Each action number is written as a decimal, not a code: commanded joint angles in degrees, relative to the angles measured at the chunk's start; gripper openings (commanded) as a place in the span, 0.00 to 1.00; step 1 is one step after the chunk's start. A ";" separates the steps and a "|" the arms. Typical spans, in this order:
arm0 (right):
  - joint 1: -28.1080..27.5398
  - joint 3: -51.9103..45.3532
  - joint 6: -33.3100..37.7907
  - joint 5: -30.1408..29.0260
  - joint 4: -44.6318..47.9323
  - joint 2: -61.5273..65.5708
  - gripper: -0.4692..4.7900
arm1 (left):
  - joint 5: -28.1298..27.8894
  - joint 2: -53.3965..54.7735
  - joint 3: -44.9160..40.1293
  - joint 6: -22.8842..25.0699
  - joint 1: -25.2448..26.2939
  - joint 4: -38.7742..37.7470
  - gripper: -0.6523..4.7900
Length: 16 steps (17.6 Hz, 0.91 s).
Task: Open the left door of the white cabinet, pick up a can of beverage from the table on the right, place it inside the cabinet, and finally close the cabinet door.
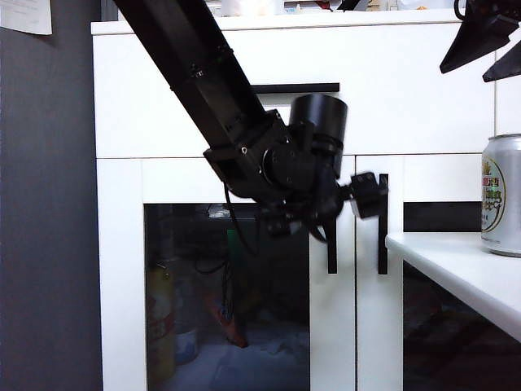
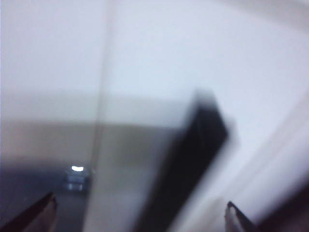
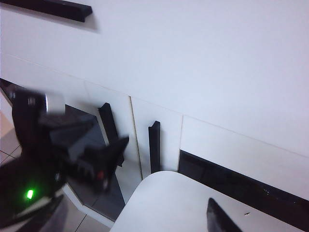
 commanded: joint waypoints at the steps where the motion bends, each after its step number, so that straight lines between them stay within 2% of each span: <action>1: 0.02 0.13 -0.15 0.04 0.63 -0.20 0.79 | 3.30 1.62 3.58 3.72 0.61 0.48 0.90; 3: -0.09 0.09 -0.15 0.04 0.63 -0.20 0.79 | 4.92 1.97 5.27 3.91 0.63 -1.90 0.90; 8: -0.17 0.07 -0.15 0.07 0.63 -0.20 0.79 | 3.30 1.95 5.40 3.91 0.59 -1.79 0.90; 9: -0.17 0.07 -0.15 0.04 0.61 -0.20 0.79 | 2.23 1.95 5.53 3.87 0.57 -1.81 0.82; 10: -0.17 0.07 -0.15 0.07 0.61 -0.20 0.79 | 1.03 1.84 5.53 3.82 0.33 -1.79 0.63; 13: -0.17 0.07 -0.13 0.04 0.61 -0.20 0.79 | -0.13 1.42 5.55 3.80 -0.59 -1.25 0.28; 15: -0.17 0.07 -0.13 0.07 0.61 -0.20 0.79 | 0.24 1.25 5.55 3.72 -0.85 -0.33 0.11; 16: -0.17 0.04 -0.13 0.07 0.59 -0.20 0.79 | 0.70 1.25 5.55 3.72 -0.92 -0.07 0.11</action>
